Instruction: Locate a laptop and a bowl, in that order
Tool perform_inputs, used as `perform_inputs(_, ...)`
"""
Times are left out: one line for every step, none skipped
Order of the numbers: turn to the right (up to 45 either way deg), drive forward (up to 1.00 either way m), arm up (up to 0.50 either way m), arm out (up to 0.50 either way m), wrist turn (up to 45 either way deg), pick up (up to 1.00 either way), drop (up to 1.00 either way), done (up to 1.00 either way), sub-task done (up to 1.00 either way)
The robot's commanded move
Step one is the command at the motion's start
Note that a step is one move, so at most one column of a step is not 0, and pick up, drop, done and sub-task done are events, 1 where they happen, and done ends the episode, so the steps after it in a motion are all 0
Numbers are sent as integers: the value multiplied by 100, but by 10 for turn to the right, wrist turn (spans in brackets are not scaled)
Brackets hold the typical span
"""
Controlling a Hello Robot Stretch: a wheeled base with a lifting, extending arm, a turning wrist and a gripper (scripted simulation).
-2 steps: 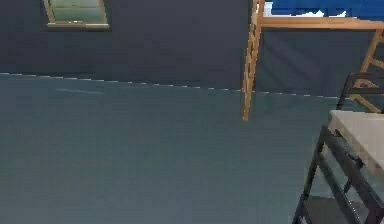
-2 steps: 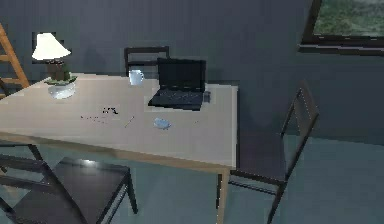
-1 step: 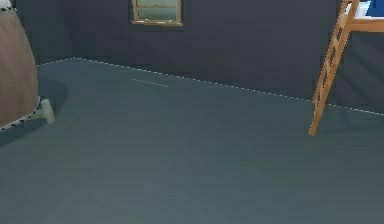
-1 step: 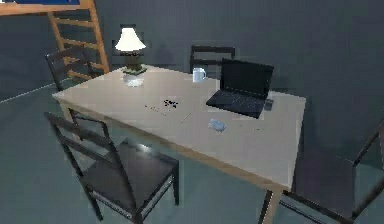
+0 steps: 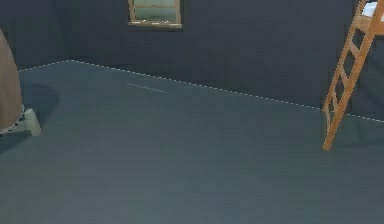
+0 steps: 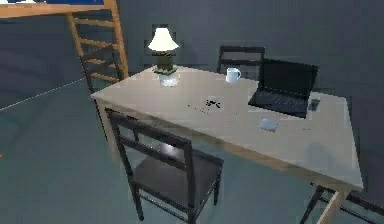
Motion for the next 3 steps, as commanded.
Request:
perform_inputs(270,0,0,0,0,0,0,0,0)
perform_inputs(0,45,0,0,0,0,0,0,0)
perform_inputs(450,0,0,0,0,0,0,0,0)
